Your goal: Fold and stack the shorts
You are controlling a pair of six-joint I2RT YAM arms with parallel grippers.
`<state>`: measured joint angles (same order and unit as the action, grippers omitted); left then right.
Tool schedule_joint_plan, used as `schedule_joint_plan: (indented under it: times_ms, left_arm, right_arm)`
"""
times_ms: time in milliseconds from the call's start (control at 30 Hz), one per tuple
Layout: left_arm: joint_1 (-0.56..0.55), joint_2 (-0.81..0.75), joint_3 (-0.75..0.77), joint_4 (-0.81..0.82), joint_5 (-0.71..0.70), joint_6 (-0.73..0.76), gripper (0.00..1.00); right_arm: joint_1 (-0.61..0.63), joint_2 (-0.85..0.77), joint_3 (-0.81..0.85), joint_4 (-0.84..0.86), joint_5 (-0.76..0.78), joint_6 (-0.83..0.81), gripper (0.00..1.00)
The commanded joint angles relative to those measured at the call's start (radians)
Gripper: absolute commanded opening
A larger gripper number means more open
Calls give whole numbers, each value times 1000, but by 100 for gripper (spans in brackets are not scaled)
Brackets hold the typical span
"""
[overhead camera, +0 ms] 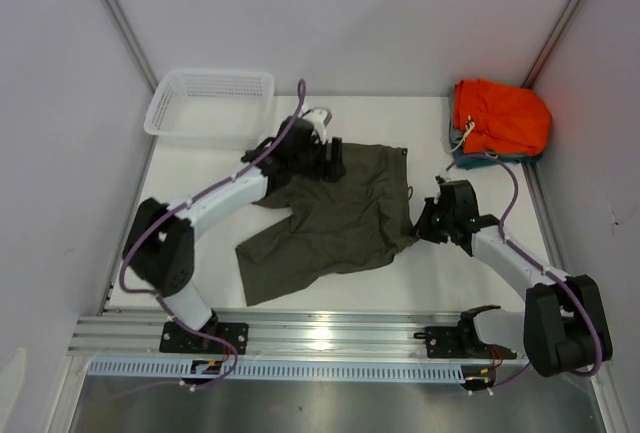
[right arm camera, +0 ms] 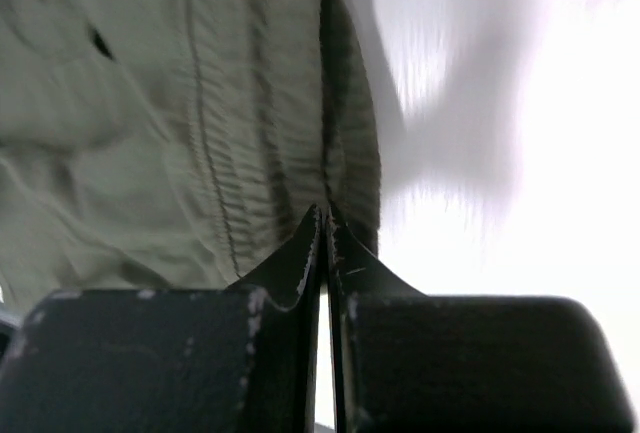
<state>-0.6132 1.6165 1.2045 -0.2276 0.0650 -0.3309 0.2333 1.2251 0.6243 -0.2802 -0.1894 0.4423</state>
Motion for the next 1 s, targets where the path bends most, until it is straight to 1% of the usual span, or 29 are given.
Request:
schedule_joint_plan:
  times_ms: [0,33,67,100,133,167,233,333,433,500,633,700,767,800,833,900,967]
  left_arm:
    - [1,215,265,-44,107,61,80]
    - [1,270,400,-50,140,62,79]
    - [1,325,443,-55,206,59,79]
    - [-2,432,490,-85,235,56,77]
    - [-11,478,606,-101,283,55,77]
    - [-17,514,633,-105,283,52,77]
    - [-36,589,676,-87,328,30,77]
    - [-43,640,701,-38,410,-5,78]
    - [-59,684,682,19,498,-46,78]
    - [-80,698,649,53,509,-63,79]
    - [-100,738,652,112,547,-115,79]
    - [-105,779,667,125,555,-129,79]
    - [-114,813,725,110,536,-145,79]
    - [-118,854,743,58,510,-161,80]
    - [-118,876,797,41,487,-175,80]
    - [-117,931,828,14,477,-201,80]
    - [-117,944,827,26,455,-226,80]
  right_arm:
    - [84,-120,-85,-43,28,96,0]
    - [102,-153,-106,-42,50,130,0]
    - [122,-183,-123,-45,62,145,0]
    - [155,-238,-152,-47,77,162,0]
    - [170,-262,-164,-44,85,185,0]
    - [184,-280,-176,-43,94,196,0]
    - [222,-306,-193,-51,120,210,0]
    - [256,-289,-212,-36,102,222,0]
    - [302,-265,-245,13,108,249,1]
    - [336,-225,-255,38,125,262,1]
    - [353,-173,-255,75,128,269,1]
    - [373,-171,-258,79,139,276,1]
    - [392,-174,-264,78,145,291,1]
    - [402,-183,-271,76,149,295,1]
    - [409,-187,-279,75,156,311,1]
    - [443,-211,-294,67,174,328,1]
    - [466,-239,-305,49,186,351,1]
